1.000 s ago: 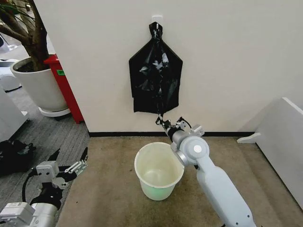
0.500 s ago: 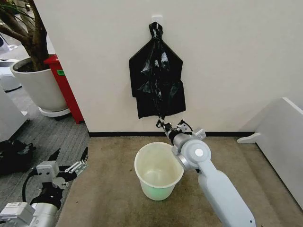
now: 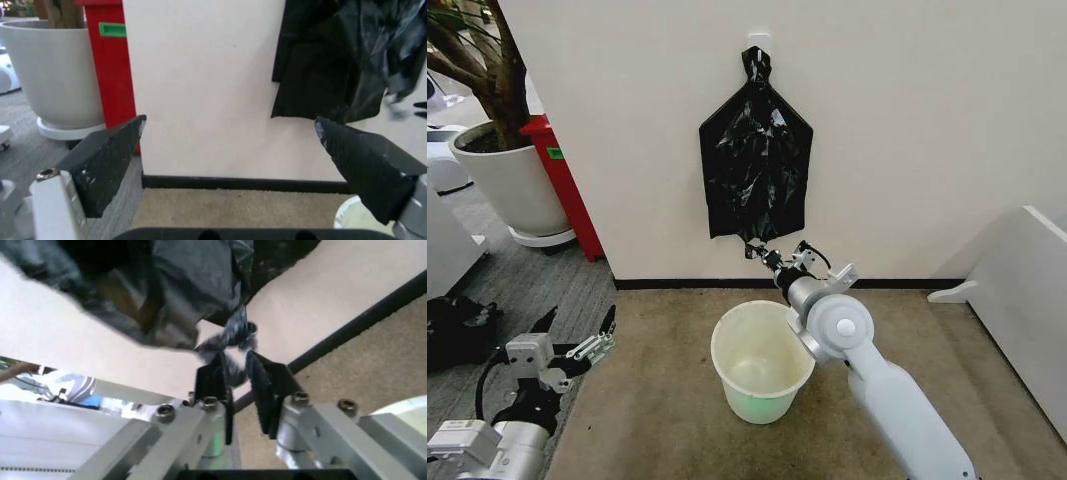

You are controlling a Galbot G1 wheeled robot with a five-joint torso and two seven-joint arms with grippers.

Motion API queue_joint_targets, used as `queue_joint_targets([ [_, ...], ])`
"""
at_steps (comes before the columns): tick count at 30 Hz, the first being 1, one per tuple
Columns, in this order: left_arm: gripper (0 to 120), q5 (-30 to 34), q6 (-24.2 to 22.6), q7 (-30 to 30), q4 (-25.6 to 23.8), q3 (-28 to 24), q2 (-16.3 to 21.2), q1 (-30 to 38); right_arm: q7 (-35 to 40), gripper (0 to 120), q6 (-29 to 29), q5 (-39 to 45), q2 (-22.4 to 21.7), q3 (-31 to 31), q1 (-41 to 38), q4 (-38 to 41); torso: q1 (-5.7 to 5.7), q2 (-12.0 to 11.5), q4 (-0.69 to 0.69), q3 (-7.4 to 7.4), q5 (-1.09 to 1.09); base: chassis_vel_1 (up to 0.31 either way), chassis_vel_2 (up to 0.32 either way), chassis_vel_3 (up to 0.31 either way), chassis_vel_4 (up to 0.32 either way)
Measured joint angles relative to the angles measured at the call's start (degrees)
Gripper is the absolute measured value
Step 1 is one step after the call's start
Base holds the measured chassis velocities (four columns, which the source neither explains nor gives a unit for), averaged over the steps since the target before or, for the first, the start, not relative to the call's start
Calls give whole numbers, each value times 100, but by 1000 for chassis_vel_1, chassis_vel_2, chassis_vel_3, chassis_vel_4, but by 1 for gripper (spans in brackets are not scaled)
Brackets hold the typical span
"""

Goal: Place the garbage bag over the trash bin.

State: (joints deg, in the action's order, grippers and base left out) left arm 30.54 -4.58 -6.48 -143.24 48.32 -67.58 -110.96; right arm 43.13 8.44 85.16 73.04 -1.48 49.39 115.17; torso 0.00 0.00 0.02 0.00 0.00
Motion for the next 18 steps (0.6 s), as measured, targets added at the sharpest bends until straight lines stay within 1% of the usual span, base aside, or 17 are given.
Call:
queue_joint_targets([
  [1,100,0,0,0,0,0,0,0,0,8,0,0,0,0,0,0,0,0,0,0,0,0,0,0,0],
  [2,100,205,-96,-88,0,53,322,173,-34,15,30,-75,-40,35,49,21,0,0,0,0,0,0,0,0,0],
  [3,100,357,-168,-158,0,96,559,294,-74,19,39,-137,-62,54,80,34,0,0,-1,0,-1,0,0,0,0],
  [5,100,357,-168,-158,0,96,559,294,-74,19,39,-137,-62,54,80,34,0,0,-1,0,-1,0,0,0,0],
  [6,100,636,-306,-284,0,175,1014,526,-208,27,70,-332,-121,112,181,64,0,0,-9,0,0,0,0,0,0],
  [7,100,636,-306,-284,0,175,1014,526,-208,27,70,-332,-121,112,181,64,0,0,-9,0,0,0,0,0,0],
  [8,100,699,-341,-311,0,185,1100,569,-278,34,76,-442,-156,142,260,86,0,0,-5,1,1,0,0,0,0],
  [9,100,715,-348,-316,0,189,1119,580,-320,38,78,-496,-171,152,308,102,0,0,-4,1,0,0,0,0,0],
  [11,100,726,-355,-324,0,193,1133,586,-461,48,85,-674,-207,156,433,129,0,0,-1,0,1,0,0,0,0],
  [12,100,726,-355,-324,0,193,1133,586,-461,48,85,-674,-207,156,433,129,0,0,-1,0,1,0,0,0,0],
  [13,100,727,-356,-325,0,193,1133,587,-647,54,87,-981,-257,157,543,129,0,0,-1,0,0,0,0,0,0],
  [14,100,727,-356,-325,0,193,1133,587,-647,54,87,-981,-257,157,543,129,0,0,-1,0,0,0,0,0,0],
  [15,100,759,-365,-335,0,193,1174,616,-905,63,87,-1381,-330,146,665,110,0,0,-1,1,1,0,0,0,0],
  [16,100,759,-365,-335,0,193,1174,616,-905,63,87,-1381,-330,146,665,110,0,0,-1,1,1,0,0,0,0],
  [18,100,879,-399,-377,29,171,1334,753,-1186,71,60,-1747,-393,118,755,50,0,0,1,0,0,0,0,0,0],
])
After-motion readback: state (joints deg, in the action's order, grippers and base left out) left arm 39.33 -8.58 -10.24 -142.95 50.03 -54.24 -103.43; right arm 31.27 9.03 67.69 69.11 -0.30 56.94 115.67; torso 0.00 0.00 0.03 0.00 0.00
